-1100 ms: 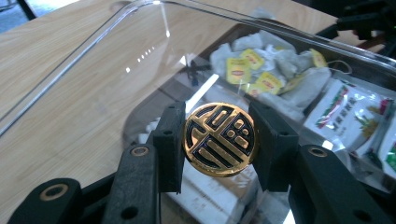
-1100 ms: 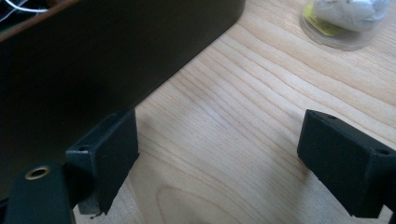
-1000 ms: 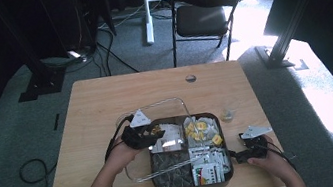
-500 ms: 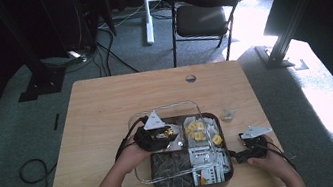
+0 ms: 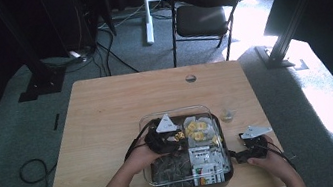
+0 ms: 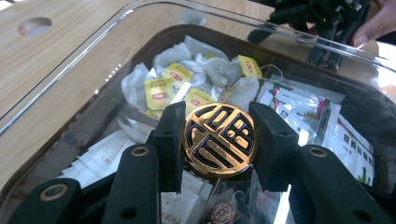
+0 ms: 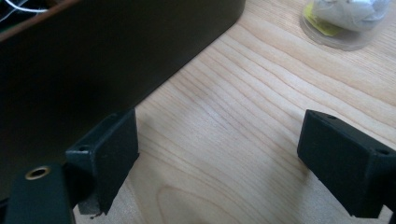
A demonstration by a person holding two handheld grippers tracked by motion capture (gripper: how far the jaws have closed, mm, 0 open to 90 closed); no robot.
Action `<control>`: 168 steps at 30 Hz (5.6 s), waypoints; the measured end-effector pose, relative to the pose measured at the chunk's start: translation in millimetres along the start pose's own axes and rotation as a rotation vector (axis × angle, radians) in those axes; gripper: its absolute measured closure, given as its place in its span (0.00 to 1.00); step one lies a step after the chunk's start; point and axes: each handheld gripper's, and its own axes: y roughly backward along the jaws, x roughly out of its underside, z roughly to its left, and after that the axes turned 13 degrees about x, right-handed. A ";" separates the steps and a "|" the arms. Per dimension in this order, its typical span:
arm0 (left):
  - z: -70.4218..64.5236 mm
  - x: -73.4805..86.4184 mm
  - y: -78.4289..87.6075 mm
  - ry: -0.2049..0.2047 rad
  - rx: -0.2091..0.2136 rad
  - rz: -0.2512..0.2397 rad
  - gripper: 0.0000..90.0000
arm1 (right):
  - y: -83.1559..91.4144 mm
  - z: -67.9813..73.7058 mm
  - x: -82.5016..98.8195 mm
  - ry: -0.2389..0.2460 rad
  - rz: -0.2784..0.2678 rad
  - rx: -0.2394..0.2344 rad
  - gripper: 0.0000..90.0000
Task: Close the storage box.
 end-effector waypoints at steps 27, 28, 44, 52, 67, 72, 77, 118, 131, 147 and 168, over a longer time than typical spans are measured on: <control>-1.2 5.9 -33.4 0.008 0.050 0.048 0.66 | 0.1 0.1 0.0 -0.001 0.001 -0.001 0.13; -1.4 6.0 -33.9 0.007 0.048 0.049 0.66 | 0.1 0.1 0.0 -0.001 0.001 -0.001 0.13; -3.6 9.0 -41.8 -0.002 0.028 0.081 0.66 | 0.1 0.1 0.1 -0.002 0.002 -0.001 0.13; -1.4 10.2 -42.4 0.009 0.041 0.067 0.65 | 0.1 0.1 0.0 -0.002 0.002 -0.001 0.13; 2.0 7.0 -30.7 0.071 0.100 0.005 0.32 | 0.1 0.1 0.1 -0.002 0.002 -0.001 0.13; 5.9 9.5 -25.8 0.106 0.092 -0.023 0.19 | 0.1 0.1 0.0 -0.002 0.002 -0.001 0.13; 6.7 10.5 -20.5 0.075 0.007 -0.042 0.11 | 0.0 0.1 0.0 -0.001 0.001 0.000 0.13; 38.0 63.1 39.1 0.132 -0.201 -0.123 0.01 | 0.1 0.2 0.1 0.000 0.002 0.000 0.13; 50.5 99.8 61.7 0.185 -0.236 -0.157 0.01 | 0.1 0.2 0.1 -0.001 0.002 0.000 0.13; 56.4 152.5 92.2 0.271 -0.332 -0.155 0.01 | 0.1 0.2 0.1 -0.001 0.002 0.000 0.13; 49.2 203.0 111.4 0.367 -0.395 -0.130 0.01 | 0.1 0.2 0.1 -0.001 0.002 0.000 0.13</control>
